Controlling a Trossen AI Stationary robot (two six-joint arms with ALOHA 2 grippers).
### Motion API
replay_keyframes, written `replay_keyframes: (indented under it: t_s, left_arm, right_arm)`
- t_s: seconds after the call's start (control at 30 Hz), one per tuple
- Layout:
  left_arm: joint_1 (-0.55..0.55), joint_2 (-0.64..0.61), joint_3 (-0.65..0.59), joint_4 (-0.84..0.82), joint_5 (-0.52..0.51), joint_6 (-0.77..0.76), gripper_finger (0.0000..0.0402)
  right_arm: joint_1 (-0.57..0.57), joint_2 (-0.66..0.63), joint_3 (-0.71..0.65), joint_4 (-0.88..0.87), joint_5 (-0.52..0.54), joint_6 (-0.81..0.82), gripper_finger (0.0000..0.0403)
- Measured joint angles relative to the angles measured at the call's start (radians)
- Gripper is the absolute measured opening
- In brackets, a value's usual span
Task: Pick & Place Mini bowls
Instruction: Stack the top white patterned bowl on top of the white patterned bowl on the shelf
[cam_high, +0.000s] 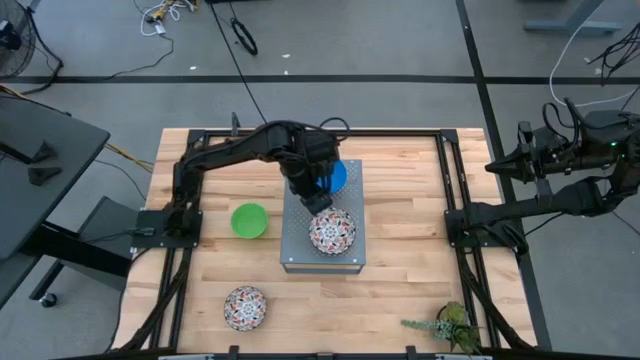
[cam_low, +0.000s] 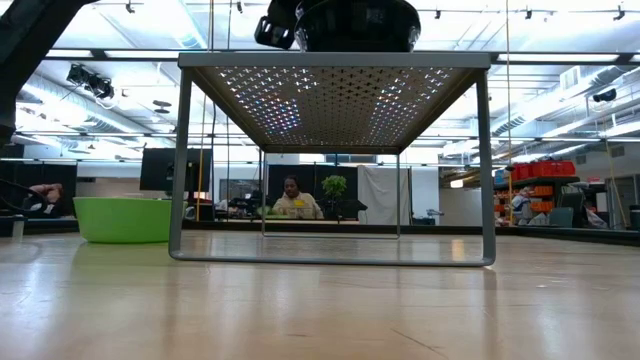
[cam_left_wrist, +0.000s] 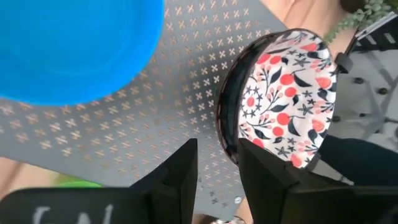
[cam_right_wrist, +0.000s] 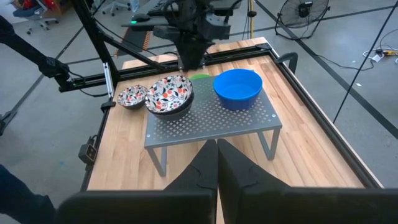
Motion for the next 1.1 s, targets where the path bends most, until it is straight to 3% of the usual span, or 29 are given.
replay_keyframes:
  t_s: [0.33,0.5,0.73,1.1]
  left_arm:
    - [0.0,0.0,0.025,0.009,-0.022,0.307,0.0114]
    - [0.0,0.0,0.025,0.054,-0.016,0.488,0.0083]
    - [0.009,0.0,0.025,0.16,0.062,0.693,0.0008]
    - [0.019,0.0,0.024,0.264,0.192,0.885,0.0004]
  right_arm:
    - [0.0,0.0,0.0,0.0,0.0,0.0,0.0003]
    - [0.0,0.0,0.0,0.0,0.0,0.0,0.0003]
    - [0.0,0.0,0.0,0.0,0.0,0.0,0.0003]
    - [0.0,0.0,0.0,0.0,0.0,0.0,0.0003]
